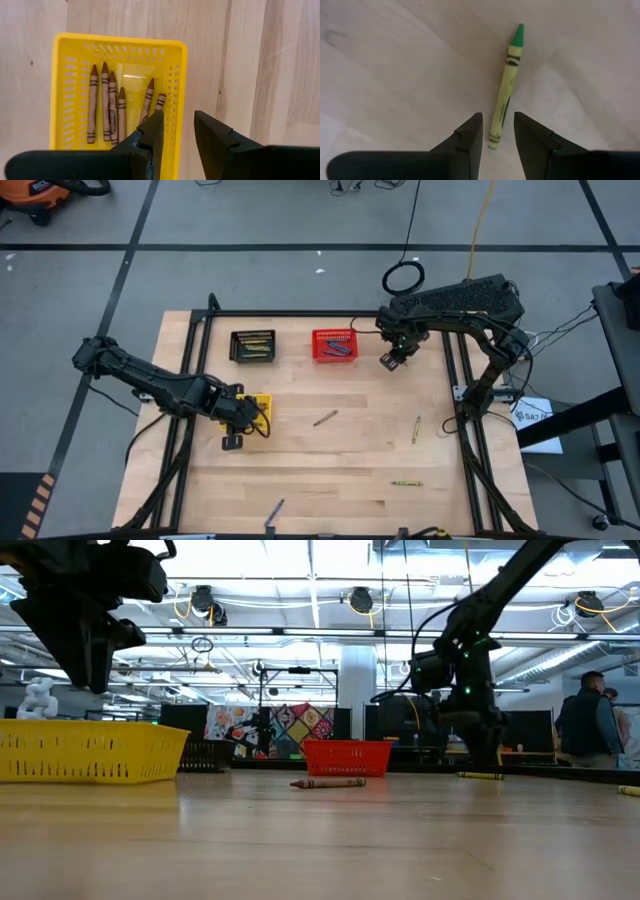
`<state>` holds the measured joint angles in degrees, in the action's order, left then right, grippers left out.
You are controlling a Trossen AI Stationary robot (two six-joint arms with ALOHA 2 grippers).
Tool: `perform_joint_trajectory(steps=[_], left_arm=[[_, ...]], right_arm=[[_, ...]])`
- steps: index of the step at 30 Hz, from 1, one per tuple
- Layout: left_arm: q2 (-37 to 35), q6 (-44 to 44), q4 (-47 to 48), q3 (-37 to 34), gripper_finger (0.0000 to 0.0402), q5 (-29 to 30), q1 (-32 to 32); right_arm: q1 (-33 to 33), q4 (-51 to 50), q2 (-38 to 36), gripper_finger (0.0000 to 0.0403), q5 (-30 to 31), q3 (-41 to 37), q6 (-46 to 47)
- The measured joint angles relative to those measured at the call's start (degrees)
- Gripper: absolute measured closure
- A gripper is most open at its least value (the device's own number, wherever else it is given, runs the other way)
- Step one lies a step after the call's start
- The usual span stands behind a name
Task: Sort crayons
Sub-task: Put the green crayon into the black basket
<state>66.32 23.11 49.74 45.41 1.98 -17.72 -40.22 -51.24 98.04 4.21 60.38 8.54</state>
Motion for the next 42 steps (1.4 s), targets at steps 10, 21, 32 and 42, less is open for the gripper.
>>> perform_joint_trajectory(steps=[10,21,32,42], left_arm=[[0.0,0.0,0.0,0.0,0.0301,0.0,0.0],[0.0,0.0,-2.3,0.0,0.0301,0.0,0.0],[0.0,0.5,-2.8,0.0,0.0301,2.8,0.0],[0.0,0.0,-9.9,0.0,0.0301,3.0,0.0]], right_arm=[[-3.0,5.2,-0.2,0.0307,-3.0,-4.5,-0.4],[-3.7,6.7,-0.2,0.0377,-7.2,-7.2,3.5],[-2.1,5.4,-0.1,0.04,-8.1,-7.3,10.3],[3.2,5.3,-10.1,0.0402,-16.0,-7.5,13.6]])
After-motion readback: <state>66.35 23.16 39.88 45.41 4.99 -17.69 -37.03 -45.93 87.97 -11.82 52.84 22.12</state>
